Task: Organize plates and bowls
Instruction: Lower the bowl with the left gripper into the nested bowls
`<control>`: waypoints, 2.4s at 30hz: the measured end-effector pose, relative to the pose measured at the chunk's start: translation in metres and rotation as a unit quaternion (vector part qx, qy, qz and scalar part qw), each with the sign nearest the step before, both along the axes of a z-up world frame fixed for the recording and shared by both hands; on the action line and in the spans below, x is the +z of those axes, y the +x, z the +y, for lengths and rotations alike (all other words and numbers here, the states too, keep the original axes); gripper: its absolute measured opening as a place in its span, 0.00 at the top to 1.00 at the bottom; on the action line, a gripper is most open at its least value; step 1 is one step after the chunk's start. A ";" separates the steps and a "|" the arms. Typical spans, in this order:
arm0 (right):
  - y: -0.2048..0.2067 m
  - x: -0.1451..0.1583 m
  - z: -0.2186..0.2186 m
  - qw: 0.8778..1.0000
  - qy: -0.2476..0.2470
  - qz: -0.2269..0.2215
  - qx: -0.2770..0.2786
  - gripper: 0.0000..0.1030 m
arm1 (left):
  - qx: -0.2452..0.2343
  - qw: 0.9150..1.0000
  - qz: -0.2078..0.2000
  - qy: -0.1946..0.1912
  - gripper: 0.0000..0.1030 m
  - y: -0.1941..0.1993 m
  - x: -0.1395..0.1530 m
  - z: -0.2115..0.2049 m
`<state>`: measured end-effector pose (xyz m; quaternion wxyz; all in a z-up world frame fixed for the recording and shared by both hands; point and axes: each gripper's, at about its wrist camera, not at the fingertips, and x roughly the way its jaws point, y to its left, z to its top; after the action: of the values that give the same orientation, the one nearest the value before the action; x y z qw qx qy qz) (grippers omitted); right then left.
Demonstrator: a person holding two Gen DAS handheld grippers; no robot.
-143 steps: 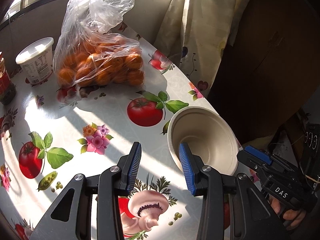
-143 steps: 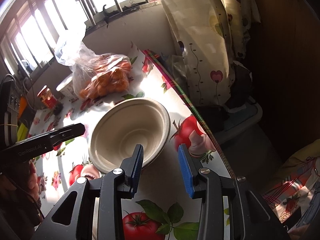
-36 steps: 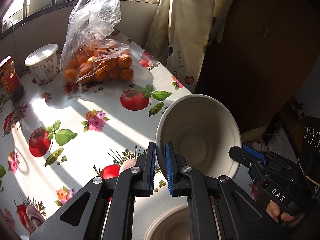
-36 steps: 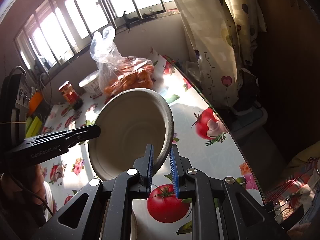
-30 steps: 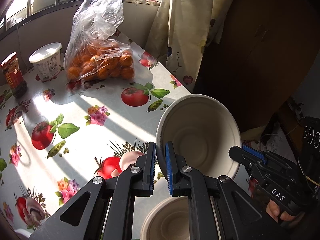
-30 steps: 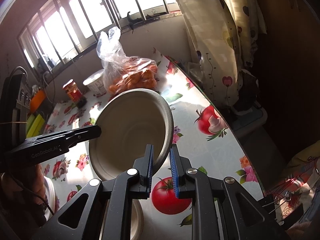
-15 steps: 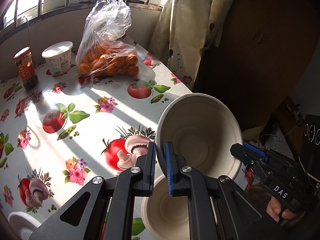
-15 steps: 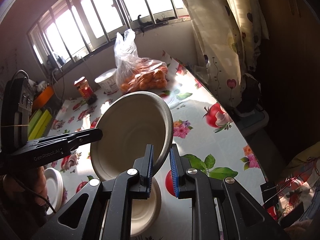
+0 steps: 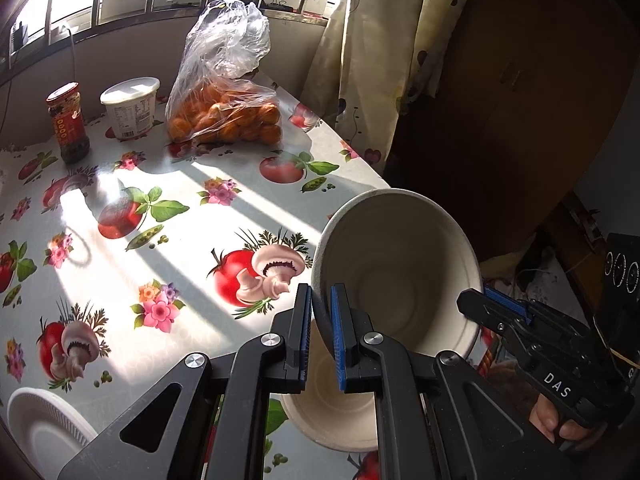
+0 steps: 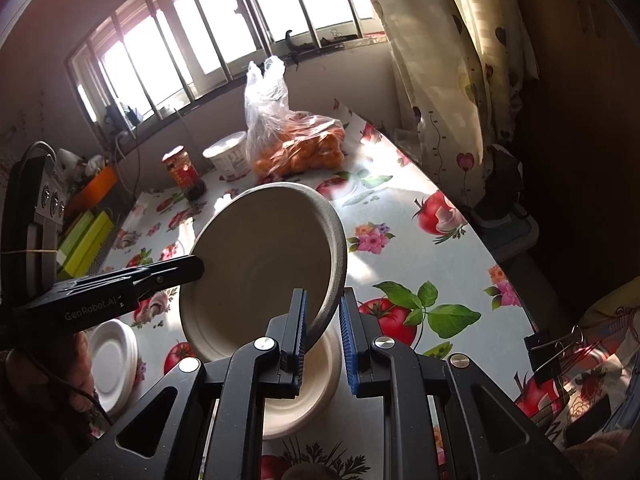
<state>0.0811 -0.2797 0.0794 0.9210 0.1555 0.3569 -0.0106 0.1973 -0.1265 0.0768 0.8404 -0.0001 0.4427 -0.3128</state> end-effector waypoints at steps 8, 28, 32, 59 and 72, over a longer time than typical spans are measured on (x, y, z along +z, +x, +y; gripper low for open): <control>-0.010 -0.007 0.008 1.000 0.003 0.008 0.008 0.84 | 0.012 1.000 0.008 -0.007 0.90 -0.018 -0.004 0.012; -0.024 -0.027 0.021 0.999 0.008 0.031 0.021 0.84 | 0.033 0.999 0.035 0.000 0.90 -0.038 -0.026 0.026; -0.023 -0.031 0.021 0.999 0.008 0.036 0.022 0.84 | 0.035 0.999 0.036 0.001 0.90 -0.039 -0.027 0.026; -0.017 -0.046 0.021 0.998 0.008 0.052 0.022 0.83 | 0.047 0.998 0.049 0.013 0.90 -0.036 -0.042 0.021; -0.017 -0.047 0.020 0.998 0.005 0.053 0.020 0.83 | 0.047 0.998 0.043 0.019 0.90 -0.036 -0.043 0.019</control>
<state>0.0641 -0.2592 0.0321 0.9001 0.1521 0.4082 0.0009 0.1614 -0.1079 0.0337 0.8343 -0.0183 0.4836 -0.2639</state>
